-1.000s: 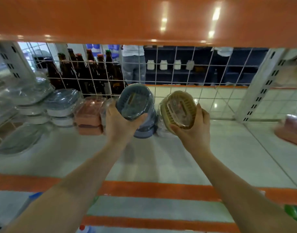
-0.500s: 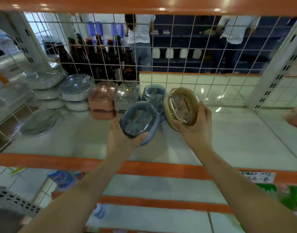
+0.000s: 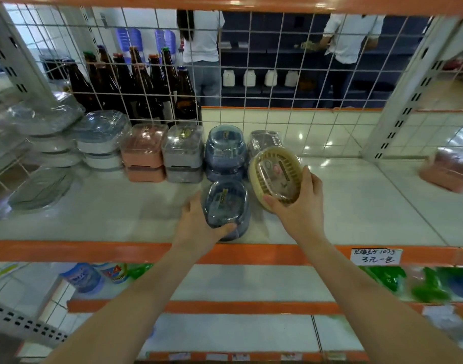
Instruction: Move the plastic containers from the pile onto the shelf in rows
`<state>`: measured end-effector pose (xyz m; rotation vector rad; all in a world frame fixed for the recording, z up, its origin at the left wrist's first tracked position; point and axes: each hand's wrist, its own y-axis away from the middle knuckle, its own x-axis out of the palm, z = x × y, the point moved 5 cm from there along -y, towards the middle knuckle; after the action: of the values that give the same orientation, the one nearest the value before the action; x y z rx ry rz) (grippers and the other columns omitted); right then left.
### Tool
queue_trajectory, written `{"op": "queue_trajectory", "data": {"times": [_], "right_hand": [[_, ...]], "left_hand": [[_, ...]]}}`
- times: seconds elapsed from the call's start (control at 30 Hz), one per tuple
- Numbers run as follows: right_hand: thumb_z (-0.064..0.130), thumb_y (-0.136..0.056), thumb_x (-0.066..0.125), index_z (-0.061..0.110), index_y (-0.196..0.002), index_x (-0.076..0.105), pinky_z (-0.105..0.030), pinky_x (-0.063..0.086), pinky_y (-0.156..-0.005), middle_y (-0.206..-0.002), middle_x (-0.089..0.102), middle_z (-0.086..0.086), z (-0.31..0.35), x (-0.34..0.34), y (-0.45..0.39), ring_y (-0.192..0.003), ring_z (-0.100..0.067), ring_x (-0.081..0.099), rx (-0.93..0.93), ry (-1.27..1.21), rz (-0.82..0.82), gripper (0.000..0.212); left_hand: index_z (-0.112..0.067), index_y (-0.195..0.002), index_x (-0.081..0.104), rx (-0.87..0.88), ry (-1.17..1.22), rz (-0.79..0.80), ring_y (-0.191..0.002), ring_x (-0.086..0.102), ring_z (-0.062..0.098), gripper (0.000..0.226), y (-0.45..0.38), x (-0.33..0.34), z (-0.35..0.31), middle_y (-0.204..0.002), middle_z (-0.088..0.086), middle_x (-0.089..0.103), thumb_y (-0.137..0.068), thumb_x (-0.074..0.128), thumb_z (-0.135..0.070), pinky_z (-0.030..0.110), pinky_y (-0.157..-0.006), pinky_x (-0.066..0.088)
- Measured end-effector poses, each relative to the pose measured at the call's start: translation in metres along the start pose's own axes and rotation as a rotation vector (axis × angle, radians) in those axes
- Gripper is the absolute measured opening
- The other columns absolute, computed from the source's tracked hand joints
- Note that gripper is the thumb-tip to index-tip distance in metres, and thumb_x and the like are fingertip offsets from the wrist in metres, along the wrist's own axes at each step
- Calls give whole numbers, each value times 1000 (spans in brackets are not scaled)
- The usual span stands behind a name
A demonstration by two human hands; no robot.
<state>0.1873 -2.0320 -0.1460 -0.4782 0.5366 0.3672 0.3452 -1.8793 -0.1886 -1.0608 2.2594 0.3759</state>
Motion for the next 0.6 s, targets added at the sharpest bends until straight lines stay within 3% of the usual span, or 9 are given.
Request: {"op": "queue_trajectory", "data": {"times": [0.13, 0.27, 0.33, 0.47, 0.6], "right_hand": [[37, -73, 79, 13, -150, 17, -29, 32, -106, -143, 29, -5, -5, -6, -1, -131, -20, 32, 12, 6, 14, 101], [37, -73, 78, 14, -150, 16, -28, 32, -104, -144, 28, -5, -8, -10, -3, -130, -20, 32, 6, 16, 21, 101], [38, -73, 78, 14, -150, 16, -31, 35, -106, -144, 28, -5, -9, -10, -3, -131, -20, 32, 3, 18, 30, 102], [38, -73, 79, 15, -150, 16, -35, 37, -107, -143, 28, -4, -10, -5, -3, -130, -20, 33, 17, 13, 54, 102], [39, -73, 78, 15, -150, 16, -33, 37, -106, -143, 29, -4, -7, 0, -6, -130, -21, 34, 10, 14, 62, 102]], "left_hand": [[-26, -139, 39, 105, -21, 39, -125, 45, 21, 91, -2, -2, -6, -136, 2, 45, -61, 85, -34, 43, -104, 42], [-16, -145, 35, 268, -166, 148, -141, 23, 10, 83, 0, -2, -15, -152, -6, 25, -75, 78, -28, 19, -112, 19], [-18, -146, 34, 329, -255, 169, -143, 20, 8, 79, 0, -5, -16, -155, -8, 22, -79, 75, -29, 15, -110, 16], [-22, -147, 33, 317, -387, 96, -141, 24, 7, 80, -3, -9, -22, -154, -11, 23, -79, 72, -42, 19, -111, 20], [-18, -147, 33, 266, -427, 55, -139, 29, 15, 81, -7, -5, -31, -154, -4, 25, -80, 71, -42, 27, -111, 27]]}}
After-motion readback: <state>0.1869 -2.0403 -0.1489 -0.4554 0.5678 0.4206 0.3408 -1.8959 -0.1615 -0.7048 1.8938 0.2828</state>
